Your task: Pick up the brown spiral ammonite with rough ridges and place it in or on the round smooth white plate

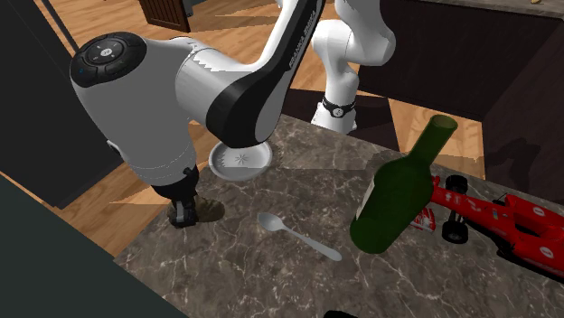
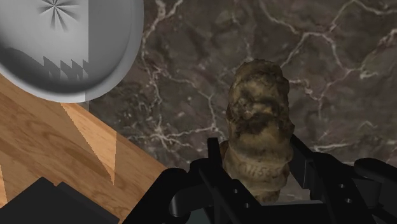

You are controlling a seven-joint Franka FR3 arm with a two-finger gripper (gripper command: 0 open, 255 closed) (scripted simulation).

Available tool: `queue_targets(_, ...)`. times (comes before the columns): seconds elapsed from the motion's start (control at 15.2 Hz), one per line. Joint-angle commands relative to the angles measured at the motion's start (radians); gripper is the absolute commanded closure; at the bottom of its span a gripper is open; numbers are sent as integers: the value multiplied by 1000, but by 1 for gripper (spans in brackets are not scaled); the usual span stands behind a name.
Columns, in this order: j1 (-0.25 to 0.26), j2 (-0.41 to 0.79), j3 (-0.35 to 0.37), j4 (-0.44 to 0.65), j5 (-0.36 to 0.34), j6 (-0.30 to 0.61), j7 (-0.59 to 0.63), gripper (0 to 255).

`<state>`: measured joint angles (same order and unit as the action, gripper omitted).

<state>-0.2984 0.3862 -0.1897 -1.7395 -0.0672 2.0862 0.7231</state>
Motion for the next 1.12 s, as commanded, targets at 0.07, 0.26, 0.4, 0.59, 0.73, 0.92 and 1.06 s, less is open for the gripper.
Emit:
queue_targets(0.07,0,1,0,0,0,0,0,255)
queue_targets(0.26,0,-5,0,5,-1,-11,-1,255)
queue_targets(0.4,1,-16,-1,17,-2,-33,-2,255)
queue_targets(0.59,2,-31,-2,37,-3,-68,-5,255)
queue_targets(0.73,2,-39,-2,52,-4,-92,-6,255)
queue_targets(0.92,3,-52,-3,76,-5,-127,-9,255)
queue_targets(1.06,3,-58,-3,94,-5,-151,-11,255)
